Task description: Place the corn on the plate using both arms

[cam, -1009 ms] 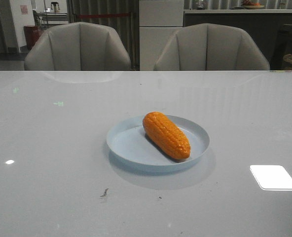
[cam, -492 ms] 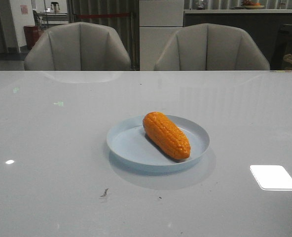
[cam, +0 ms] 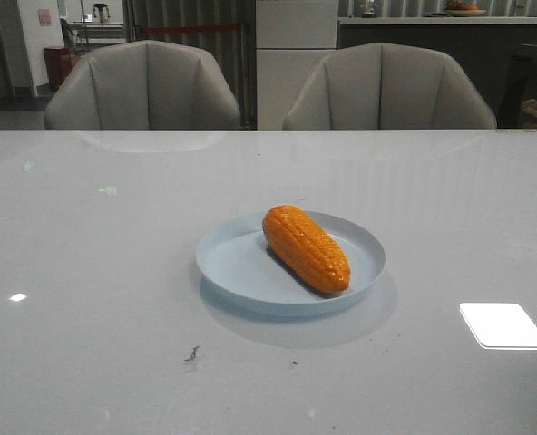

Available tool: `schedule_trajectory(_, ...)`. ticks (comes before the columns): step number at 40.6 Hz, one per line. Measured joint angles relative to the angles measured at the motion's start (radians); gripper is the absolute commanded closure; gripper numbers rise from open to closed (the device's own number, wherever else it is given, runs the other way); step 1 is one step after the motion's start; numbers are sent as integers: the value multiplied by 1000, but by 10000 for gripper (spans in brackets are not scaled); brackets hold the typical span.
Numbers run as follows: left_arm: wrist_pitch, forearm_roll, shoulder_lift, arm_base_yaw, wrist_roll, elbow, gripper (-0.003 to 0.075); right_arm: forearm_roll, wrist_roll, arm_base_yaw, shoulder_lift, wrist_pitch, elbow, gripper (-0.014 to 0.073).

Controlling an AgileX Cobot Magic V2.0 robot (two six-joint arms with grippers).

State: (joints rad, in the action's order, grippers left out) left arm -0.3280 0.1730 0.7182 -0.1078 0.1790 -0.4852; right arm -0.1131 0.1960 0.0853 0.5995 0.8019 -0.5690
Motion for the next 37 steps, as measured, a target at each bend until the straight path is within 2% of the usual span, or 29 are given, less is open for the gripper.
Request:
schedule_trajectory(8,0,0,0,0,0,0,627,0,0,0,0,-23,0,3)
schedule_trajectory(15,0,0,0,0,0,4,627,0,0,0,0,-28,0,213)
schedule_trajectory(21,17,-20,-26,0,0,45,627,0,0,0,0,-30,0,340)
schedule_trajectory(25,43,-54,-87,0,0,102,627,0,0,0,0,-30,0,370)
schedule_trajectory(37,71,-94,-389,0,0,312,627,0,0,0,0,-44,0,372)
